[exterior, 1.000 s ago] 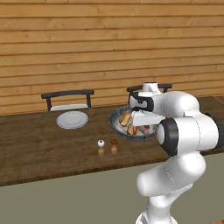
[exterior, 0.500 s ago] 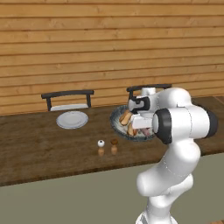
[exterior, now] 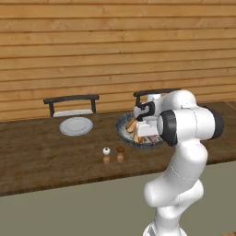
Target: Place one bun and one sausage from the bowl on each plate.
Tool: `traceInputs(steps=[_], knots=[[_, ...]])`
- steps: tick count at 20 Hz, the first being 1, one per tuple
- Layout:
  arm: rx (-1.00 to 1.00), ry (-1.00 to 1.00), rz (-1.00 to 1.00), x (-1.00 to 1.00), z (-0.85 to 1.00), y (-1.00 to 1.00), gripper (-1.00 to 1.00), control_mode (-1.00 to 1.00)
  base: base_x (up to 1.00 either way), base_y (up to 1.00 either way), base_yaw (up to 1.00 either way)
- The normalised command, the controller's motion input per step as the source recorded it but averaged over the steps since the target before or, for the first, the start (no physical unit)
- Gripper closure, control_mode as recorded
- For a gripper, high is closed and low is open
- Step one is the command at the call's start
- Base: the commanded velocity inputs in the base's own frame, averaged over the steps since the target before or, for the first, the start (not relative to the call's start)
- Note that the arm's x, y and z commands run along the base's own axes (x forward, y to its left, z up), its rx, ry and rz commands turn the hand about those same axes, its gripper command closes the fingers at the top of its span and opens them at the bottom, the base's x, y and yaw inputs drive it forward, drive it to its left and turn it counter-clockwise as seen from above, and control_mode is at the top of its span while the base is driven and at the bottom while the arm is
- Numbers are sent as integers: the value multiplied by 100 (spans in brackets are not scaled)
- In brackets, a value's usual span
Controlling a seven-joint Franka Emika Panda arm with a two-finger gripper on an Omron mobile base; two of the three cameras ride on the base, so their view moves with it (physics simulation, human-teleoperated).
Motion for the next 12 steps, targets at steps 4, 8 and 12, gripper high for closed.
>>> traceInputs(steps=[4, 8, 12], knots=[[0, 0, 0, 0, 0, 0, 100, -100, 0, 0, 0], [0, -1, 3, -14, 31, 0, 100, -100, 0, 0, 0], [5, -5, 4, -44, 89, -12, 100, -100, 0, 0, 0]])
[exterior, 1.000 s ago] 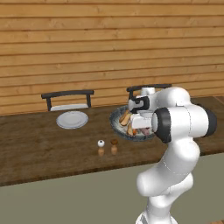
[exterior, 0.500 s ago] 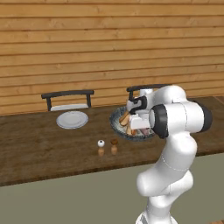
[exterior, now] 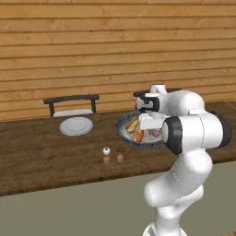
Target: Place one bun and one sausage from the bowl on each plate.
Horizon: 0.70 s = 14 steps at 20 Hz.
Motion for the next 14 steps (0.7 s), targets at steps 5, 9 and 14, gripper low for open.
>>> traceInputs(steps=[5, 9, 14], knots=[[8, -9, 0, -29, 84, -62, 100, -100, 0, 0, 0], [10, -5, 0, -6, 60, -98, 100, -100, 0, 0, 0], [9, -3, 0, 5, 46, -100, 100, -100, 0, 0, 0]])
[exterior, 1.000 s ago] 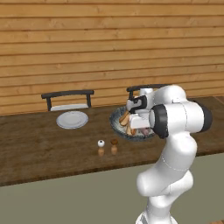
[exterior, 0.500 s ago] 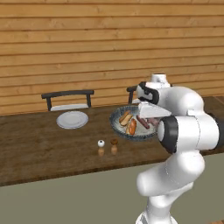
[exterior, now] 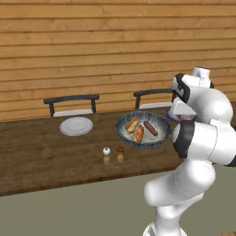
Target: Place one bun and one sausage from the bowl on each plate.
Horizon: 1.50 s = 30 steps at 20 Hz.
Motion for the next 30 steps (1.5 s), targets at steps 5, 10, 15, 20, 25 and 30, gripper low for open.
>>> traceInputs(steps=[5, 10, 15, 20, 25, 30], knots=[[8, 0, 0, 77, 16, -90, 100, -100, 0, 0, 0], [3, 6, 0, 100, -1, -55, 100, -100, 0, 0, 0], [0, 9, 0, 100, -21, -35, 100, -100, 0, 0, 0], [0, 13, 0, 79, -81, -18, 100, -100, 0, 0, 0], [0, -10, 11, 20, -59, 0, 100, -100, 0, 0, 0], [-2, -19, 11, -9, -56, 4, 100, -100, 0, 0, 0]])
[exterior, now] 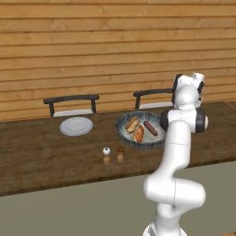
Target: Place one bun and one sausage from the bowl on each plate.
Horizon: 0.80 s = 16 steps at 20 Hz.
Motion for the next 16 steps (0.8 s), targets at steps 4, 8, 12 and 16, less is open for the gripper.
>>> traceInputs(steps=[4, 8, 12, 16], knots=[[-3, -17, 8, -9, -49, 9, 100, -100, 0, 0, 0], [0, -22, 2, 7, 0, 0, 100, -100, 0, 0, 0], [0, -17, 0, 12, -16, 13, 100, -100, 0, 0, 0], [0, -19, 0, 26, -21, 22, 100, -100, 0, 0, 0]])
